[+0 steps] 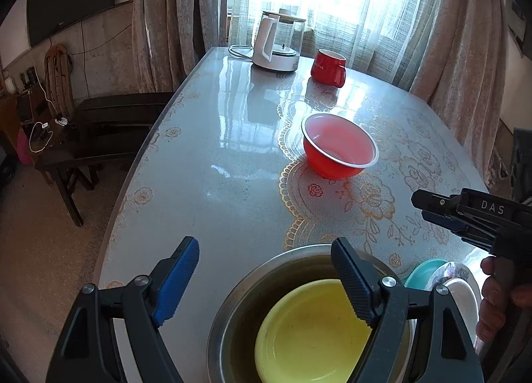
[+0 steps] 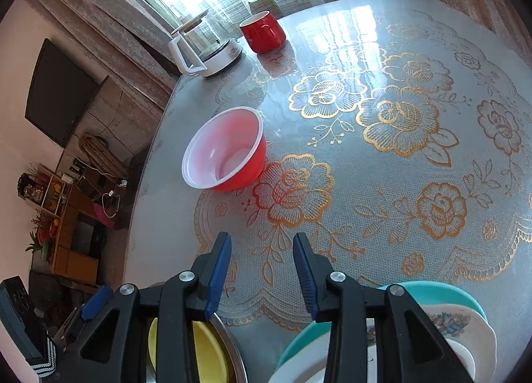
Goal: Organize plates and bowls
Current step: 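Withdraw both grippers and move toward the red-and-white bowl, then close the right gripper on the red-and-white bowl rim while the left gripper grasps it too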
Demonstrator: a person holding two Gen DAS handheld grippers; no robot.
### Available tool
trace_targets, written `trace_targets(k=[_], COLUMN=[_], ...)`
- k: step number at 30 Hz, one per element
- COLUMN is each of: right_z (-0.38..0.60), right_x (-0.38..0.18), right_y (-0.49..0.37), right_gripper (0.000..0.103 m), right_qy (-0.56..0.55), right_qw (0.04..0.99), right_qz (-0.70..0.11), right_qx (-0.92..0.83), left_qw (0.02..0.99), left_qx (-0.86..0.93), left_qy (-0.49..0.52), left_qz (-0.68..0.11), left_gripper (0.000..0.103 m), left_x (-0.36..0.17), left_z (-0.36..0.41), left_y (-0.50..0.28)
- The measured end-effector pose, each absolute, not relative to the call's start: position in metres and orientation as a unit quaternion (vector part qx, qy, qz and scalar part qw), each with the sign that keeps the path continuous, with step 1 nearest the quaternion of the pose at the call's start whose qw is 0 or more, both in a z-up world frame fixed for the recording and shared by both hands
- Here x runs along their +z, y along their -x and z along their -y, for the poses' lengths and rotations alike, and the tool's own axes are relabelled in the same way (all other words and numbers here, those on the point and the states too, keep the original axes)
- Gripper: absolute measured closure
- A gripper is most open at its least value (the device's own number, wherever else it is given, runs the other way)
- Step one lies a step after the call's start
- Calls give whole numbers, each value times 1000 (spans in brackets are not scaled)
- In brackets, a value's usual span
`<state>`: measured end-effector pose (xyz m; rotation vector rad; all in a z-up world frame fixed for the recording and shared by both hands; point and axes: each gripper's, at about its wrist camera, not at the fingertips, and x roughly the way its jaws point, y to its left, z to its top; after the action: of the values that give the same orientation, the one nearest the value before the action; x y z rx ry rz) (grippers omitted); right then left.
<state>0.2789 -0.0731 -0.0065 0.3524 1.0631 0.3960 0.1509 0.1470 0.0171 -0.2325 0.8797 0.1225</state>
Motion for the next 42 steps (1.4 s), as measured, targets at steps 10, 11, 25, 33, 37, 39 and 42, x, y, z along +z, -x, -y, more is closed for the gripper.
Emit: trace_targets(k=[10,11,25,33,37,39,42], right_z=[61,59,39,40,43,43,44], right_x=[-23,-25,-52,-54,-55,-55,-53], right_y=[-337,-341,-371,-365,-360,-357,-356], right_gripper=[64,64,80,86,86,86,86], right_qy=[-224,-226,-229,-224,-225,-221,-217], right_qw=[810,809,792,793,791,793,796], right_qz=[-514,-516,-537,-536,-537,-536,-533], right_qx=[171,168,179,185,188,187,186], left_qw=[893,893,873,876,862,858,858], left_qx=[76,76,55,29,19,22,29], left_qy=[137,140,167,155,172,174,151], left_qz=[-422,-420,-455,-457,-477,-483,-490], left_gripper=[21,21,21,23,31,35,53], left_x=[25,27,12,7,-2,-6,-12], left_z=[-167,-168,-165,-146,-142,-139,-132], left_y=[-190,-194,-260,-289,-302,-307,-312])
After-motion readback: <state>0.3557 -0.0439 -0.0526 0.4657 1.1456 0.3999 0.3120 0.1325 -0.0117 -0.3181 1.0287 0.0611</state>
